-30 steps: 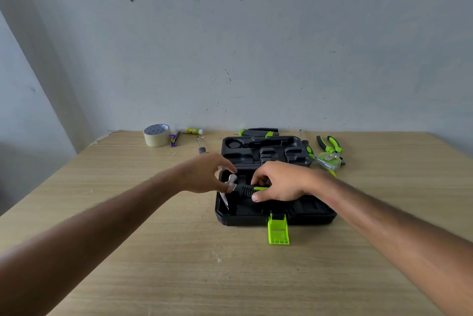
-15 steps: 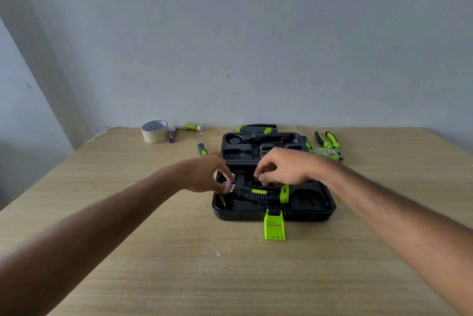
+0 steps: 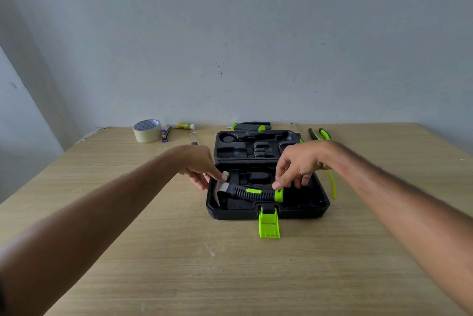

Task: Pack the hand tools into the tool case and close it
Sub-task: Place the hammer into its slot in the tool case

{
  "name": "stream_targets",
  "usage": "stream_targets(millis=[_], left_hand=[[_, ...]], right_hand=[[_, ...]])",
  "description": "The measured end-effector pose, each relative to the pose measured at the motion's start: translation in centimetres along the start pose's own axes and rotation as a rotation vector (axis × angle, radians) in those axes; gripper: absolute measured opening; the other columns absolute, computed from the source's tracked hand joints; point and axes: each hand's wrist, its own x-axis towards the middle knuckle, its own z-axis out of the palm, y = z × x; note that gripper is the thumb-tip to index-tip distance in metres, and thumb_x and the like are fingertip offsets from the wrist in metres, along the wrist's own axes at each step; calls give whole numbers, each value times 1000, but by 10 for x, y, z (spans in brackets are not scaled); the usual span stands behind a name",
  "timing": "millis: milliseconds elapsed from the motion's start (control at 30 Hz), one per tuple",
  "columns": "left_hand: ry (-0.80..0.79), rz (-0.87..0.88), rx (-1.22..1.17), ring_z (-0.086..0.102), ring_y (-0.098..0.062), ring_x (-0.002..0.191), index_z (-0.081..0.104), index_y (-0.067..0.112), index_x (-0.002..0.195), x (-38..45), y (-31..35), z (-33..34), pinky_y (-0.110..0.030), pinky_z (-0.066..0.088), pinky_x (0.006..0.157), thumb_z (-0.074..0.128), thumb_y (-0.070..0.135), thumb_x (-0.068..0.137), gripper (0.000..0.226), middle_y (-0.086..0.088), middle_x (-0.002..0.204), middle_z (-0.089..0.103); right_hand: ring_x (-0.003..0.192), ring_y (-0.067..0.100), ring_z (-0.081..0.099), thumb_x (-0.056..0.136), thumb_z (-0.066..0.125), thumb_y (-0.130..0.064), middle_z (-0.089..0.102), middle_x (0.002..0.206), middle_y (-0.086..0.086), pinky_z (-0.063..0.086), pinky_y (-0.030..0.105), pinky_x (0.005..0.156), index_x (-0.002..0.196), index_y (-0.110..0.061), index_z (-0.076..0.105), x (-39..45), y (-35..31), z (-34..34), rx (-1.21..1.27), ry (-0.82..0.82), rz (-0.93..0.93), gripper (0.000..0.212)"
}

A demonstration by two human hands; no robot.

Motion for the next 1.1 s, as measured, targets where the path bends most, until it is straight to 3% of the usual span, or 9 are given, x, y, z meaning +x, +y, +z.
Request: stream_targets(millis=[200,400,567,800,900,1100], left_hand=[[-181,-51,-40,74,-33,100,67,-7,118,0,3,-8,-35,62,84,83,15,81,46,-20,109,75],[-176,-61,-59,76,-29,94,67,-8,119,1,3,-6,-32,62,78,82,12,82,44,-17,102,77],[-176,-68,-58,76,-27,86,66,-8,119,1,5,-4,-30,62,73,79,11,85,41,-15,95,77],[-208,-78,-58,77,-28,87,63,-9,122,2,9,-5,-30,62,74,75,10,88,41,-17,97,78],[-214,-75,-74,76,-29,89,62,-8,122,4,7,-6,-31,62,74,75,10,87,41,-17,97,78],[-225,-44,-37,76,-26,91,60,-6,124,3,7,-6,-29,62,76,76,8,87,43,-20,105,75]], right_hand=[[68,15,60,79,87,-32,67,76,-2,56,28,67,83,-16,72,5,4,-1,22,-40,33,22],[72,18,60,79,88,-27,66,81,4,57,33,77,83,-13,70,10,3,-1,48,-64,51,23],[71,18,59,80,87,-27,63,79,4,57,32,75,84,-11,67,9,1,0,32,-56,60,25],[69,16,60,73,88,-45,64,74,2,55,24,63,88,-12,66,9,0,9,-131,63,52,42],[65,12,58,72,85,-55,64,74,-1,48,20,57,86,-17,67,4,6,10,-169,100,24,44],[71,13,48,69,83,-63,56,76,-6,39,24,62,84,-22,69,-2,4,14,-192,54,-6,47]])
